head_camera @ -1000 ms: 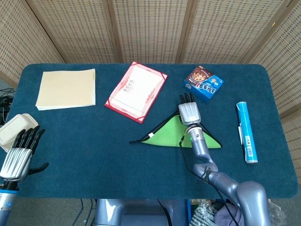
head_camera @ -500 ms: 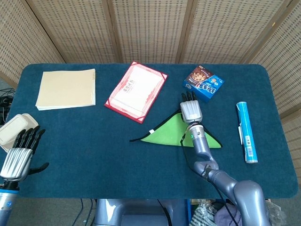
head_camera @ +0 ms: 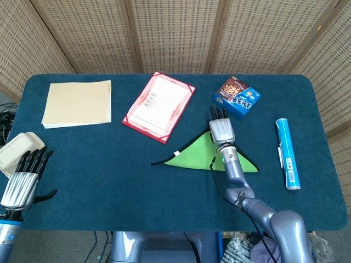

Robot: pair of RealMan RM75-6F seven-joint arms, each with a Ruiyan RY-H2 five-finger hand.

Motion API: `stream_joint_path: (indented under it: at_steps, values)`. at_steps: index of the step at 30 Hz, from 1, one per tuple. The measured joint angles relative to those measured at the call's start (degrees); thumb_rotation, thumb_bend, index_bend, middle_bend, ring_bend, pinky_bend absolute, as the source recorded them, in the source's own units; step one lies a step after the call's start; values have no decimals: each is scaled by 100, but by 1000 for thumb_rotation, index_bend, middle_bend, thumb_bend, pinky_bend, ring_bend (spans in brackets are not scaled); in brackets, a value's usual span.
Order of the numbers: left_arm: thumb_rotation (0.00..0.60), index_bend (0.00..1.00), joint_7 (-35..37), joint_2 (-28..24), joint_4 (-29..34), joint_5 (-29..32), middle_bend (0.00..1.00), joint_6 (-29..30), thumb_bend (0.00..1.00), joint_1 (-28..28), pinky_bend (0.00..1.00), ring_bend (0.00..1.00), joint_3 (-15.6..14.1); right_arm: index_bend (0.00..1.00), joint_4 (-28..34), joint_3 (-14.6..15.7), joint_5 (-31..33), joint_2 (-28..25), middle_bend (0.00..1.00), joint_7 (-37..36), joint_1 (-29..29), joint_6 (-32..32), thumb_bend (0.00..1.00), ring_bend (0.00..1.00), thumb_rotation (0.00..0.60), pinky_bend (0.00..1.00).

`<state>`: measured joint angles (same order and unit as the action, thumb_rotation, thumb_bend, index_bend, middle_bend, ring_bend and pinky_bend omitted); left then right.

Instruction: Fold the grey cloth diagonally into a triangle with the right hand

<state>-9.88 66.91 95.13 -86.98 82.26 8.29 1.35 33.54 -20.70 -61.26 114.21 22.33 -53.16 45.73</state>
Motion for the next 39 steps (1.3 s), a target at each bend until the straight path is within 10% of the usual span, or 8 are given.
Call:
stream_joint_path:
  at_steps: [7,39]
  values:
    - [600,0,20,1,-4,-9,0,18,118,-3,0,0,2,158,97,-15,54,-63,0,99,16,30,376,0,600,0]
    - [600,0,19,0,16,-86,0,71,118,-13,0,0,-18,152,469,23,106,-238,0,153,169,327,363,0,600,0]
